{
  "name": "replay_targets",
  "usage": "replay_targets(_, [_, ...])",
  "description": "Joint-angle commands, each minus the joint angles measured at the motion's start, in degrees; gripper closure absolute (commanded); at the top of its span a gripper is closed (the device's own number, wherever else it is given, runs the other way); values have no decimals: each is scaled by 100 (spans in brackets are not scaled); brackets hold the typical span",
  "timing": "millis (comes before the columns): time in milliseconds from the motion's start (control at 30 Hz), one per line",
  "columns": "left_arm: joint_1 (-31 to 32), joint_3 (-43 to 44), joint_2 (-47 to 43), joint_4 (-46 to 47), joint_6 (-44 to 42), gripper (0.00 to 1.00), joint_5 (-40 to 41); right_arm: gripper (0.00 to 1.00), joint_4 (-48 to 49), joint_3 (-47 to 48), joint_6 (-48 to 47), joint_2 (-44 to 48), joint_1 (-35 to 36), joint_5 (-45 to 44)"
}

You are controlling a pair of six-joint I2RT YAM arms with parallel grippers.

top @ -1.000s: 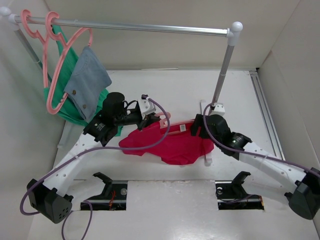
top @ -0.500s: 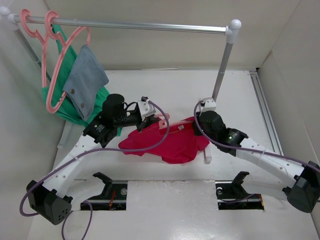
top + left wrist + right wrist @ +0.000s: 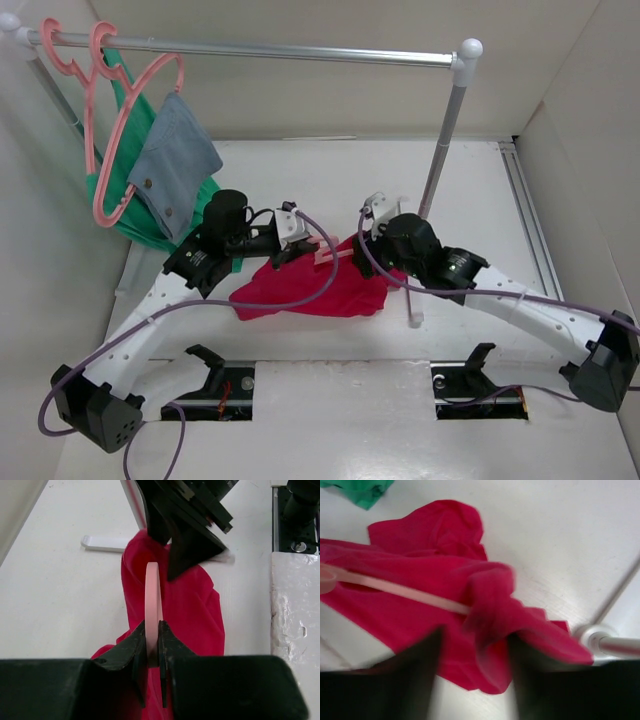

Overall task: Place the t-shirt on the hanger
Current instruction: Place tshirt on hanger

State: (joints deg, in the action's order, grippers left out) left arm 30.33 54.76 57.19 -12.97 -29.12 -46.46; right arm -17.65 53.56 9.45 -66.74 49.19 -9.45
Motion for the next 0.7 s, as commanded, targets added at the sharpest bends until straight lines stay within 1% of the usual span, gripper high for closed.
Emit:
replay_targets(0, [-132, 289, -278, 339, 65, 100, -390, 28, -212, 322, -759, 310, 47, 724])
replay_targets(33, [-184, 350, -278, 200, -31, 100, -486, 13, -317, 409, -952, 372, 47, 1091])
replay_targets(67, [-237, 351, -278, 85, -128, 100, -583, 0, -649, 610, -1146, 477, 47, 1251])
replay_targets(100, [-238, 429, -278, -46, -233, 100, -653, 0, -870, 751, -1539, 530, 47, 1366])
replay_targets(133, [-238, 491, -278, -317, -443, 100, -767, 0, -1098, 918, -1621, 530, 47, 1419])
replay_targets(167, [-238, 492, -278, -433, -523, 100, -847, 0, -1292, 1059, -1622, 617, 47, 1472])
replay_targets(200, [-238, 492, -278, -504, -585, 100, -987, 0, -1572, 1304, -1831, 697, 47, 1542])
replay_targets(233, [-238, 492, -278, -565, -586, 100, -1075, 0, -1644, 1384, -1929, 697, 47, 1639])
replay_targets(367, [-238, 492, -226, -566, -586, 100, -1549, 0, -1497, 1438, -2421, 697, 47, 2314])
replay_targets(433, [-238, 561, -226, -566, -586, 100, -1725, 0, -1312, 1376, -2605, 487, 47, 2465])
replay_targets(467, [-238, 614, -226, -566, -586, 100, -1787, 3, -1311, 1324, -2711, 408, 47, 2544])
replay_targets(533, [-238, 615, -226, -566, -586, 100, -1841, 4, -1241, 1393, -2913, 163, 47, 2851])
replay_targets(600, [-238, 676, -226, -566, -533, 100, -1841, 9, -1319, 1481, -3265, -5, 47, 3150])
replay_targets(667, [-238, 676, -226, -566, -533, 100, -1841, 12, -1373, 1535, -3484, -225, 47, 3212])
